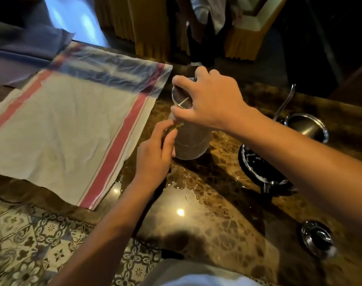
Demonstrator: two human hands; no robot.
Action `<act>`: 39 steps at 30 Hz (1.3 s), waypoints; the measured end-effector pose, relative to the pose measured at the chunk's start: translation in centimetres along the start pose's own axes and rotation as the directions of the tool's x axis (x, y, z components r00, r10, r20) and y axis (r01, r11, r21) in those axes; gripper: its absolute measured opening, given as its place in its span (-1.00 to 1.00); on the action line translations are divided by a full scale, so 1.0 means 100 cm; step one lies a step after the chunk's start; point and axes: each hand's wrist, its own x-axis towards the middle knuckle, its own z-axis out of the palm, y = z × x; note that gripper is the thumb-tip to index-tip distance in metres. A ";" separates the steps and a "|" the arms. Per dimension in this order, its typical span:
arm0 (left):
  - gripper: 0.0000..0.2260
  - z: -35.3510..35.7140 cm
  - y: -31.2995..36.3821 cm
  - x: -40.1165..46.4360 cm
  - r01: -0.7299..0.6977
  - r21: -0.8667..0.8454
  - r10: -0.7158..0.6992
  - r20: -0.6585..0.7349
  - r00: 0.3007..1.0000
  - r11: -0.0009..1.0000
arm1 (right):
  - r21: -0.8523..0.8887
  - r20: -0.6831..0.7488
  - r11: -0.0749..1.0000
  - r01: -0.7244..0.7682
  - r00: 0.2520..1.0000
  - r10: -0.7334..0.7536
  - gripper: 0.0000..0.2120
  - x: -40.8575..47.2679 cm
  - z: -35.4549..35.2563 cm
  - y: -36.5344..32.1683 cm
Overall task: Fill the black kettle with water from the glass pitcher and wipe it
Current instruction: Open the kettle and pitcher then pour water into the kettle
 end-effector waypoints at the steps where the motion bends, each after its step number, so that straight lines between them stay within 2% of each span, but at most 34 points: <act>1: -0.74 0.001 -0.001 0.000 -0.006 -0.020 0.005 -0.010 1.000 1.000 | 0.032 -0.005 0.999 0.009 1.000 -0.009 -0.31 0.001 0.002 0.002; 9: -0.77 0.006 -0.007 0.002 -0.059 -0.032 0.058 -0.048 0.997 0.998 | 0.207 -0.018 0.977 -0.055 0.998 0.060 -0.34 0.005 0.009 0.008; 13: -0.75 -0.002 -0.006 0.009 -0.001 -0.119 0.010 0.077 0.997 0.993 | 0.323 -0.008 0.943 -0.082 0.996 0.090 -0.38 0.006 0.010 0.015; 15: -0.76 -0.008 -0.005 0.013 0.039 -0.204 -0.003 0.173 0.985 0.978 | 0.424 0.001 0.901 -0.091 0.995 0.100 -0.43 0.006 0.010 0.019; 17: -0.78 -0.009 -0.005 0.013 0.044 -0.228 0.004 0.204 0.979 0.973 | 0.513 0.028 0.854 -0.086 0.996 0.084 -0.47 0.005 0.007 0.023; 19: -0.76 -0.006 -0.003 0.012 0.018 -0.202 0.020 0.185 0.983 0.979 | 0.641 0.050 0.762 -0.096 0.995 0.084 -0.54 0.003 0.005 0.028; 22: -0.75 -0.003 -0.003 0.009 -0.037 -0.139 0.056 0.139 0.989 0.990 | 0.878 0.067 0.449 -0.167 0.971 0.229 -0.69 -0.001 -0.003 0.039; 23: -0.75 -0.003 -0.003 0.009 -0.042 -0.126 0.059 0.134 0.989 0.991 | 0.895 0.070 0.411 -0.175 0.964 0.258 -0.71 -0.005 -0.008 0.044; 27: -0.74 -0.003 -0.003 0.009 -0.045 -0.136 0.064 0.136 0.989 0.990 | 0.793 -0.002 0.597 -0.126 0.978 0.209 -0.60 -0.029 -0.032 0.050; 30: -0.74 -0.003 -0.002 0.008 -0.048 -0.155 0.068 0.126 0.990 0.987 | 0.790 -0.039 0.608 -0.086 0.981 0.189 -0.54 -0.048 -0.045 0.045; 39: -0.75 -0.003 0.001 0.008 -0.035 -0.136 0.052 0.123 0.991 0.990 | 0.815 -0.083 0.574 -0.079 0.964 0.251 -0.45 -0.100 -0.067 0.045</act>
